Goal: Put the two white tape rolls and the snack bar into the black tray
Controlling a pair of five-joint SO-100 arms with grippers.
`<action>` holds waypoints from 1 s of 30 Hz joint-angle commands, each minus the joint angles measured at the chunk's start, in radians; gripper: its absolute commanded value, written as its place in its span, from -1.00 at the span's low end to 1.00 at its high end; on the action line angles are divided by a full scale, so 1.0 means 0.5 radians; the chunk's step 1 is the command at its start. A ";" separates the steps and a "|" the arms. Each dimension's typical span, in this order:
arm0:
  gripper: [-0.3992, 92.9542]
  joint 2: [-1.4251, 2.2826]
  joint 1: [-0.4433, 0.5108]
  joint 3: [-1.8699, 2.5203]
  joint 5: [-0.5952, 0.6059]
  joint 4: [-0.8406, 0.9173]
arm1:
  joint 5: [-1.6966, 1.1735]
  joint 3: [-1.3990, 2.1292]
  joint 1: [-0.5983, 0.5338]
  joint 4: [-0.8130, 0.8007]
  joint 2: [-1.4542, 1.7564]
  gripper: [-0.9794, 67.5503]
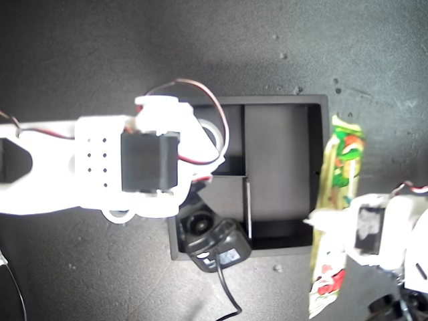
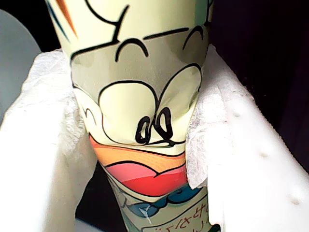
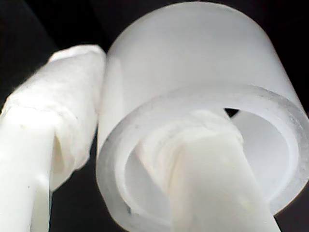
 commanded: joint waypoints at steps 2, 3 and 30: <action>-0.99 0.031 0.015 -0.101 -0.028 0.037 | -0.012 -0.242 0.018 -0.061 -0.150 -0.93; -0.99 0.034 0.015 -0.101 -0.028 0.037 | -0.012 -0.227 0.021 -0.080 -0.150 -0.92; -0.64 0.988 -0.040 0.592 0.000 0.043 | 0.123 -0.623 0.135 0.712 -0.147 0.03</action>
